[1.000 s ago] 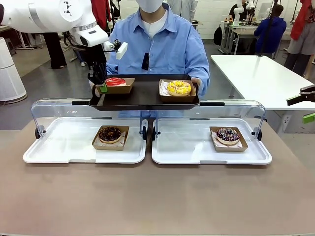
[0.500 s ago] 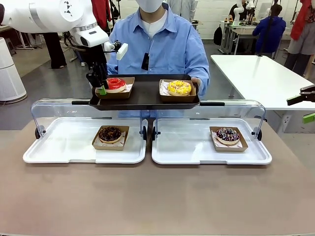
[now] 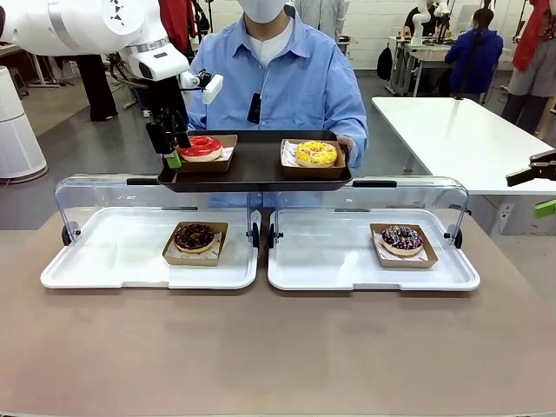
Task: Provide the desired donut to the person.
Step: Place the picked Paper togo box onto the Handle tray extended by the person.
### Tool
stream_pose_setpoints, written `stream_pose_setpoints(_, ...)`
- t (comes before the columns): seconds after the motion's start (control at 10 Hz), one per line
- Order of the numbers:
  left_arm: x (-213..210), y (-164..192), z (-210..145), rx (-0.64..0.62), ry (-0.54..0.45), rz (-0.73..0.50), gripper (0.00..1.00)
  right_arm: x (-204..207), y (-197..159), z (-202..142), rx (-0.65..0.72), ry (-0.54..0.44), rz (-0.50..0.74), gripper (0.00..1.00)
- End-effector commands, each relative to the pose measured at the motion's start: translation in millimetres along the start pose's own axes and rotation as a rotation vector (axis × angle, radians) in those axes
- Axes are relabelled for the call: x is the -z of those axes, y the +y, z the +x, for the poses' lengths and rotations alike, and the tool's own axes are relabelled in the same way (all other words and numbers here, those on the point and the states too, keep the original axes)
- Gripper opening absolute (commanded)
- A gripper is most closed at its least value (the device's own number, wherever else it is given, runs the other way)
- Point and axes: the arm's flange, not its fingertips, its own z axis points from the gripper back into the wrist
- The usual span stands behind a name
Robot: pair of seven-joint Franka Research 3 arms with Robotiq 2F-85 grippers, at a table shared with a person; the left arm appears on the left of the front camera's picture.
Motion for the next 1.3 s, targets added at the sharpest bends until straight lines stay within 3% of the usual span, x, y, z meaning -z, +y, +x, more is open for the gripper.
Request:
stream_pose_setpoints(0.0,-6.3,-0.8,-1.6,0.004,-0.025,-0.019,1.00,-0.7,1.8,-0.3,-0.003,0.003,0.005,1.00)
stream_pose_setpoints(0.3,-9.8,-1.5,-5.7,-0.014,-0.025,-0.040,1.00,-0.7,1.8,-0.3,-0.003,0.003,0.005,1.00)
stream_pose_setpoints(0.5,-19.4,-23.6,-21.4,-0.002,-0.021,-0.103,1.00,-0.7,1.8,-0.3,-0.003,0.003,0.005,1.00)
stream_pose_setpoints(0.8,-37.0,-98.5,-96.3,0.065,-0.025,-0.071,1.00,-0.7,1.8,-0.3,-0.003,0.003,0.005,1.00)
stream_pose_setpoints(1.2,-37.3,-137.9,-176.2,0.013,-0.070,-0.018,1.00,-0.7,1.8,-0.3,-0.003,0.003,0.005,1.00)
